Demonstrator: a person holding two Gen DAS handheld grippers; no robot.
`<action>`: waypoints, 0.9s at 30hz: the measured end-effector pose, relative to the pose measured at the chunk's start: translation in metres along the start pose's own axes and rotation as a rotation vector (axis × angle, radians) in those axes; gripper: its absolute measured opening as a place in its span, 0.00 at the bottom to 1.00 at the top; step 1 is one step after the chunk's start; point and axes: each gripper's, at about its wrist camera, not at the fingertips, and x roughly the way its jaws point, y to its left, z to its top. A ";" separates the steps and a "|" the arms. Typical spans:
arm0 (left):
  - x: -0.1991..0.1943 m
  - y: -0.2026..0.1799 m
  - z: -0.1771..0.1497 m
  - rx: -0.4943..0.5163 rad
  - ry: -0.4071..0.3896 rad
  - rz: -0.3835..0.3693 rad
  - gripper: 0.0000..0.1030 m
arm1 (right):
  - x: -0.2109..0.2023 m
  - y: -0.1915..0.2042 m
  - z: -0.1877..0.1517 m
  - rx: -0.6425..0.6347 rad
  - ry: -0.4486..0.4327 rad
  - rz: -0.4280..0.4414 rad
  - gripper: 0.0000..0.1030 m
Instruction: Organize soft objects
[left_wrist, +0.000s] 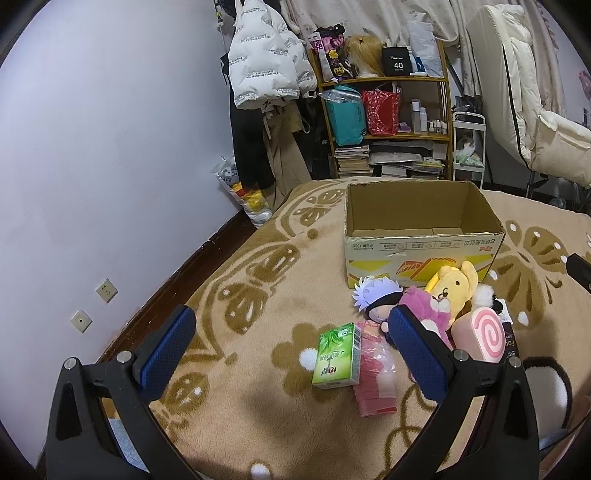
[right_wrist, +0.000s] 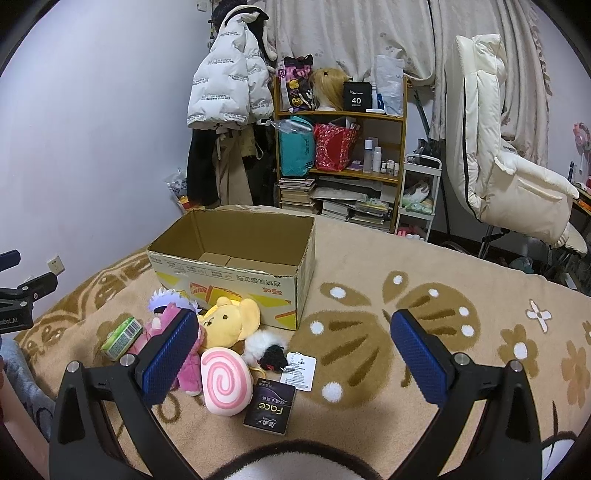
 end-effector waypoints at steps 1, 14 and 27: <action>0.000 0.000 0.000 0.001 0.000 -0.002 1.00 | -0.001 0.000 0.000 0.000 -0.002 -0.001 1.00; 0.001 0.002 0.000 -0.009 -0.003 0.003 1.00 | -0.001 0.000 0.000 0.001 -0.008 -0.003 1.00; 0.001 0.002 -0.001 -0.009 -0.002 0.004 1.00 | -0.002 0.002 0.001 0.001 -0.011 0.001 1.00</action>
